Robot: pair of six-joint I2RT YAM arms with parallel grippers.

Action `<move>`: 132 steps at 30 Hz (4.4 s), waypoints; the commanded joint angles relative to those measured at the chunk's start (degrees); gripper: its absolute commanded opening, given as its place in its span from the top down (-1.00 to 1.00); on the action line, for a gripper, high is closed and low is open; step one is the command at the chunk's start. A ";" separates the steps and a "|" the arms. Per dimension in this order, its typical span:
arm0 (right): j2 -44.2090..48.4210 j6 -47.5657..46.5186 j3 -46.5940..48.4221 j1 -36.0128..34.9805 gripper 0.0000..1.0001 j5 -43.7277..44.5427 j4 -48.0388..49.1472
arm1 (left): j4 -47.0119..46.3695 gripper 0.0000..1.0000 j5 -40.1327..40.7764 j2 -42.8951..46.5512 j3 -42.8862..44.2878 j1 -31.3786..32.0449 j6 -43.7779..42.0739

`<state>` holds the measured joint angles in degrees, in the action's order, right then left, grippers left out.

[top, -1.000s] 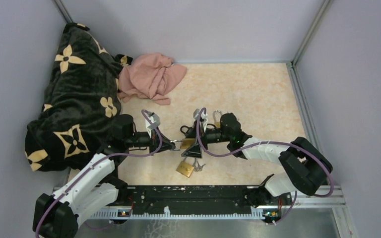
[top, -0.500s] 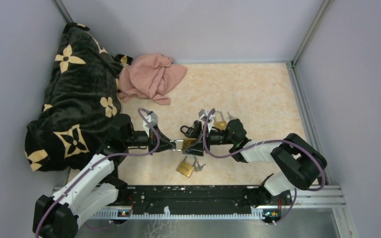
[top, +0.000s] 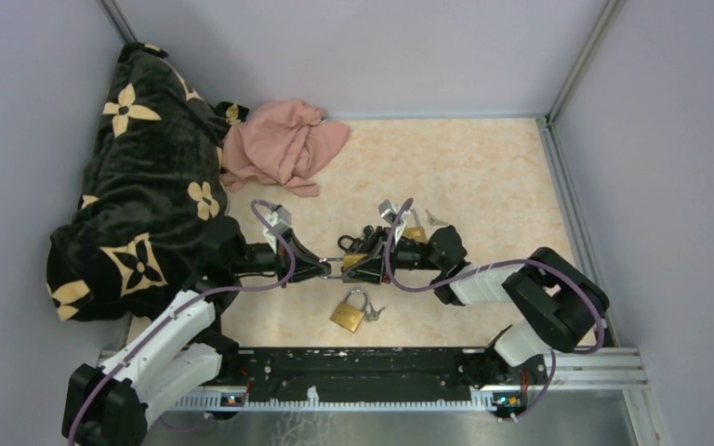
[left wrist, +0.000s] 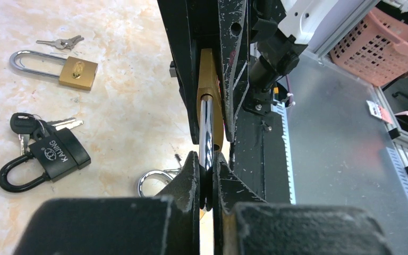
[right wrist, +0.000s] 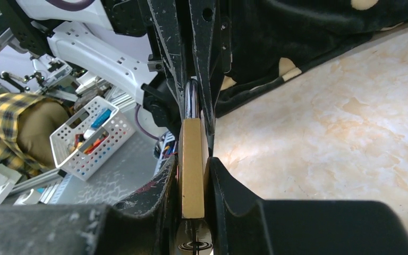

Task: Lock with the key
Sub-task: Lock the lock.

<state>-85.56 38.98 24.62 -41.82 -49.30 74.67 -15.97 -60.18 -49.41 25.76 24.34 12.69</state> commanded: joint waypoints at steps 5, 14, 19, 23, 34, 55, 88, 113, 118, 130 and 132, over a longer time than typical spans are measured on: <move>5.40 -6.14 2.47 -0.55 1.00 9.10 -0.90 | -20.41 1.00 -4.82 -0.96 -1.08 1.19 8.79; 3.56 -5.69 3.81 -1.08 1.00 10.22 1.42 | -25.72 1.00 -5.30 -2.62 1.83 1.71 10.19; 3.50 -6.00 5.60 -1.07 1.00 10.91 -0.30 | -27.32 1.00 -5.30 -3.00 2.46 2.76 10.26; 4.05 -6.25 6.43 -1.09 1.00 10.83 -1.21 | -30.03 1.00 -4.57 -3.39 3.98 2.84 10.95; 9.94 -9.69 11.25 -3.52 1.00 12.63 -11.53 | -28.74 1.00 -0.05 -3.72 3.24 4.26 7.09; 16.43 -18.91 22.51 -4.76 1.00 34.15 -32.95 | -24.83 1.00 4.79 -9.12 5.00 16.73 4.74; 2.54 -20.25 29.96 2.54 1.00 34.79 -31.82 | -39.70 1.00 2.79 -16.86 12.86 27.76 13.70; -3.32 -20.35 36.45 1.97 1.00 30.18 -32.99 | -41.18 1.00 3.08 -18.20 14.21 33.50 9.27; 3.51 -23.16 31.76 2.93 1.00 26.07 -35.74 | -38.41 1.00 -0.82 -15.59 13.53 27.58 8.99; 18.68 -31.16 16.98 3.24 -0.03 10.34 -49.46 | -14.25 1.00 1.43 -6.34 8.12 9.69 -0.08; 20.41 -32.04 15.11 3.24 -0.61 8.62 -51.81 | -13.21 1.00 2.29 -5.77 5.97 8.79 -0.16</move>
<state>-66.89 11.73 43.29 -37.82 -40.05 28.82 -31.81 -47.13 -57.56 33.93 33.15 13.61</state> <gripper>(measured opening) 0.570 0.168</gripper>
